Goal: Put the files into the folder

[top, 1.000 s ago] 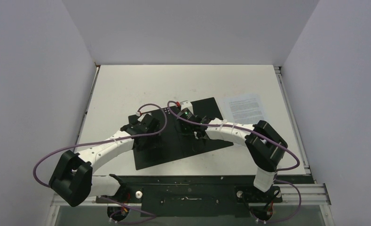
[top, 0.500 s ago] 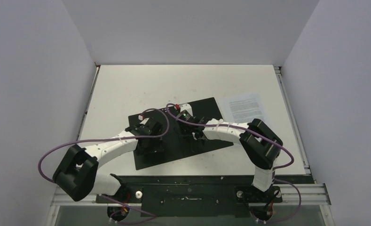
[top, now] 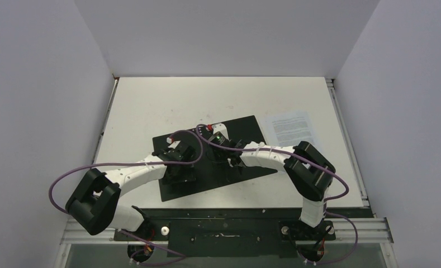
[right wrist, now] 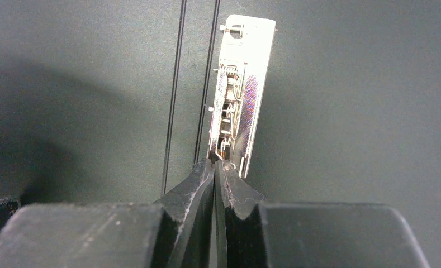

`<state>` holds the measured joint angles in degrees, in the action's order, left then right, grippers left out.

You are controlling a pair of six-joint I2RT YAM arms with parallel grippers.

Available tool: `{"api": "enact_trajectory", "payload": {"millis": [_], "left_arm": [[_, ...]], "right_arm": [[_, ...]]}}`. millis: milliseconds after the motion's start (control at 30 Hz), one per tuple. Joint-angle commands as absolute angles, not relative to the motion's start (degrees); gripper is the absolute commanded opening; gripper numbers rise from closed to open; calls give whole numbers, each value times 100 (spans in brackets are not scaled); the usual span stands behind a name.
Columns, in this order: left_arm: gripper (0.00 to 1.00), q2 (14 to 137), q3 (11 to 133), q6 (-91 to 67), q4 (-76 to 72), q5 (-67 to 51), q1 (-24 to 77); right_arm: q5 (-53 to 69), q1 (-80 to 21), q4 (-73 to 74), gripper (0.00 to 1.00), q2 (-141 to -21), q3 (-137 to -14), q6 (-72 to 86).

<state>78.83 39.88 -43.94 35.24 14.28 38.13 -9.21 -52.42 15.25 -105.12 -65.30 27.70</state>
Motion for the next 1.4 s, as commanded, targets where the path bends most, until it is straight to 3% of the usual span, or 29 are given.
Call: {"api": "enact_trajectory", "payload": {"millis": [0,1367], "left_arm": [[76,7963,3859,-4465,3248,1424,3841],[76,8470,3726,-4439,3037,1441,3838]], "right_arm": [[-1081,-5339,1547,5,-10634,-6488,2733],[-2076,-5393,1718,5,-10855,-5933,3110]]}}
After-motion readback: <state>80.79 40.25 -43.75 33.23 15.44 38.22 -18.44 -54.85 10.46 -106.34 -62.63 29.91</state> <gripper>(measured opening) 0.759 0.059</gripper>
